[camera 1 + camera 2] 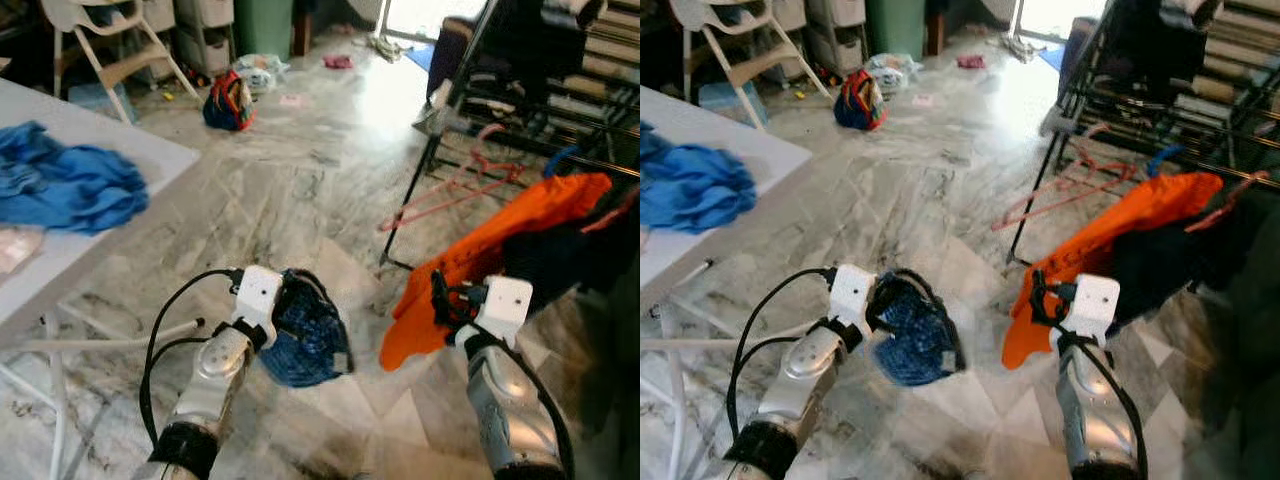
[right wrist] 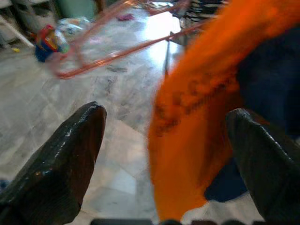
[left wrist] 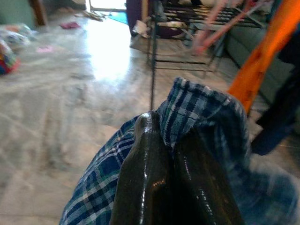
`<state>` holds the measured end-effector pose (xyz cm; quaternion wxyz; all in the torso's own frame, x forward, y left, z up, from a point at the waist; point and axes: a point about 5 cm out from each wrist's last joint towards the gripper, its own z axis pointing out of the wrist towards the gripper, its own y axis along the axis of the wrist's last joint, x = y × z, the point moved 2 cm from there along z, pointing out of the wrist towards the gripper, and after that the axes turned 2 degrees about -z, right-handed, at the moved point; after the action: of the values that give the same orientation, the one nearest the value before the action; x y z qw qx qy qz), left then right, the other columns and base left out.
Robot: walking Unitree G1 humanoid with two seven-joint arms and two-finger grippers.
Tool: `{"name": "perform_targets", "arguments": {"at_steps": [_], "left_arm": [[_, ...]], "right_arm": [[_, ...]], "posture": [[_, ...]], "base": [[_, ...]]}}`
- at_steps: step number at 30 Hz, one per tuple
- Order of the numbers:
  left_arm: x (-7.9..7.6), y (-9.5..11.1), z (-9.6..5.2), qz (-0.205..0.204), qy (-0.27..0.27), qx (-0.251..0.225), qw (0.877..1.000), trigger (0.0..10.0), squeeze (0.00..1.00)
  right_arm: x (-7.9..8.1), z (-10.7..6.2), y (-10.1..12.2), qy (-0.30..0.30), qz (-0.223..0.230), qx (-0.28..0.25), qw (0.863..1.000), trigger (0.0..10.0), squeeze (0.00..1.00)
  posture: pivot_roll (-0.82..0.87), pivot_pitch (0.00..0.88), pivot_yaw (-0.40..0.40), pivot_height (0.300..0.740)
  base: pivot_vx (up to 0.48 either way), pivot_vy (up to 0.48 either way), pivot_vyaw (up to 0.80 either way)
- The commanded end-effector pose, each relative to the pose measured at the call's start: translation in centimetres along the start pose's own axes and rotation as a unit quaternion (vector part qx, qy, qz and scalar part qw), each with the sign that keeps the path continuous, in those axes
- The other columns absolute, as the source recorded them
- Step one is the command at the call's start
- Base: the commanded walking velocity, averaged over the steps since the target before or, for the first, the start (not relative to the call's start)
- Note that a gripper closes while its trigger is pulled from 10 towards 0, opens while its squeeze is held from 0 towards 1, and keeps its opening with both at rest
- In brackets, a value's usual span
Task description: Hang hanger
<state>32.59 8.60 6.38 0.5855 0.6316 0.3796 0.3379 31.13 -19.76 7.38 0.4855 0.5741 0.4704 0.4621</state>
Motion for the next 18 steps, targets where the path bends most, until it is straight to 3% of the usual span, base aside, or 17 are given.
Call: {"name": "perform_targets", "arguments": {"at_steps": [1, 7, 13, 15, 18], "left_arm": [[0.3, 0.1, 0.0, -0.007, 0.003, 0.003, 1.0, 10.0, 0.0], [0.5, 0.2, 0.2, -0.025, 0.008, 0.001, 1.0, 10.0, 0.0], [0.3, -0.3, 0.0, -0.03, 0.001, 0.01, 1.0, 10.0, 0.0], [0.2, -0.5, -0.1, -0.027, -0.005, 0.015, 0.999, 10.0, 0.0], [0.3, -0.7, -0.2, -0.019, -0.011, 0.026, 0.999, 10.0, 0.0]], "right_arm": [[0.4, 0.1, 0.5, 0.008, 0.008, -0.006, 1.0, 10.0, 0.0], [0.4, 0.4, 0.3, 0.0, -0.008, 0.007, 1.0, 10.0, 0.0], [0.8, 0.2, -0.6, 0.007, -0.021, 0.02, 1.0, 10.0, 0.0], [0.6, 0.1, -1.2, -0.001, -0.049, 0.042, 0.998, 10.0, 0.0], [0.5, -0.1, -2.2, 0.011, -0.047, 0.077, 0.996, 10.0, 0.0]], "posture": [[0.0, 0.108, -0.073, 0.74], [0.0, 0.103, -0.077, 0.74], [0.0, 0.066, -0.08, 0.74], [0.0, 0.06, -0.085, 0.74], [0.01, 0.05, -0.086, 0.74]], "base": [[0.0, 0.0, 0.0], [0.0, 0.085, 0.0], [0.0, 0.335, 0.0], [0.0, 0.405, 0.0], [0.0, 0.418, 0.0]]}}
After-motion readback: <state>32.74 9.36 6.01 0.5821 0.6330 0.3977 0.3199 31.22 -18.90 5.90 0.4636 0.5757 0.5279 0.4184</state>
